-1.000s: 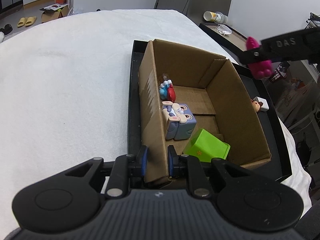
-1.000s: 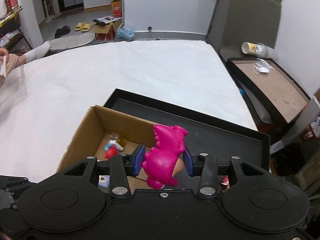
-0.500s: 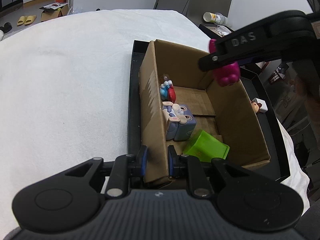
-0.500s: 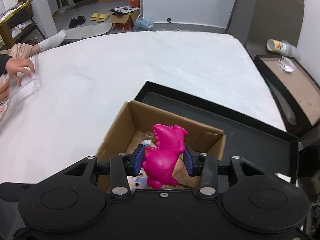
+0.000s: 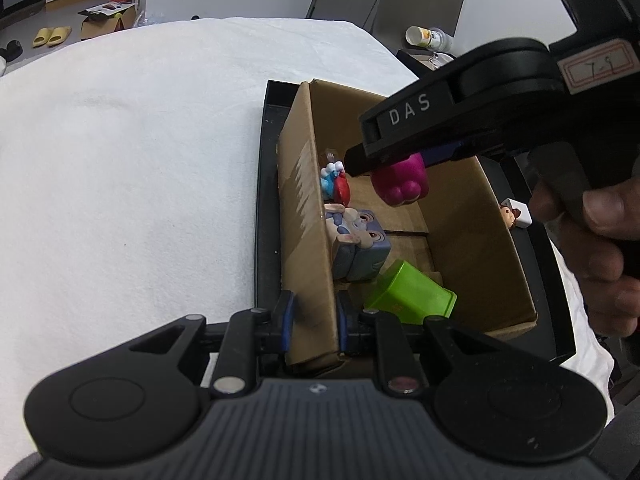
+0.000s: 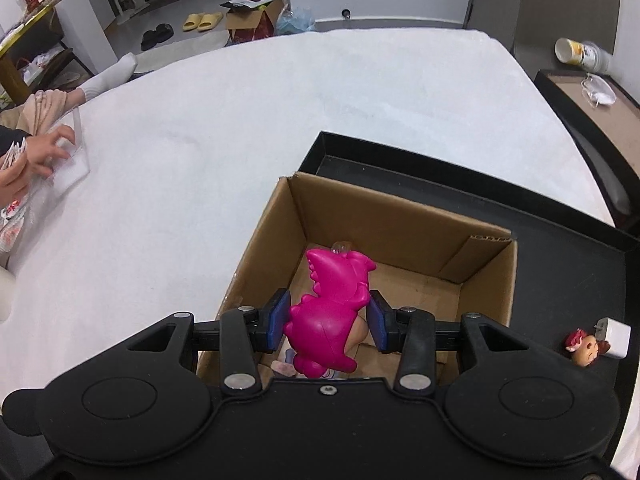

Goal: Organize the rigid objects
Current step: 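Release the pink dinosaur into the cardboard box from the right gripper, then move the right gripper to the doll head figure and grasp it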

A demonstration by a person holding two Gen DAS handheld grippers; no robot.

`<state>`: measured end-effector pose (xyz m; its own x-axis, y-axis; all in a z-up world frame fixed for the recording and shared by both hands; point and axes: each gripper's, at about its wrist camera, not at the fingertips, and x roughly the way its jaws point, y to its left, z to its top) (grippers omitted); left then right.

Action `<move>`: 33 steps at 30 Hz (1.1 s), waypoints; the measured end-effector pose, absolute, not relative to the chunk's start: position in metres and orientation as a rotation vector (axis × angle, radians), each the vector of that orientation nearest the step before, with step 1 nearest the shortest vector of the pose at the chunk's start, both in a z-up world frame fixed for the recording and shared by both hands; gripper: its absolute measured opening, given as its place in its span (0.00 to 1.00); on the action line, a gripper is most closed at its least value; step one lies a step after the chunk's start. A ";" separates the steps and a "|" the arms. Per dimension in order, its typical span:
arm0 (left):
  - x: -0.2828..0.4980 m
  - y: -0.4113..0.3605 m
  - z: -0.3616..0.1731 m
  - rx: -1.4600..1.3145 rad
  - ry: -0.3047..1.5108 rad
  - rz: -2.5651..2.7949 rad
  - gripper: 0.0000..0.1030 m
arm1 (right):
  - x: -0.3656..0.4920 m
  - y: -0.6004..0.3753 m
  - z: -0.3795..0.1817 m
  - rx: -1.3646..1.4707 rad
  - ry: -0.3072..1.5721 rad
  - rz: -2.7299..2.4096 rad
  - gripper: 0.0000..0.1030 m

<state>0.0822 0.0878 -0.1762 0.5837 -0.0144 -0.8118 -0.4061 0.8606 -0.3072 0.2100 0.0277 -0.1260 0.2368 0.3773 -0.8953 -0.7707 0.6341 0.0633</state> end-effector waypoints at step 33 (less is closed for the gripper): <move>0.083 0.081 -0.174 -0.464 0.941 0.265 0.18 | 0.232 -0.072 -0.084 -0.344 0.940 0.772 0.73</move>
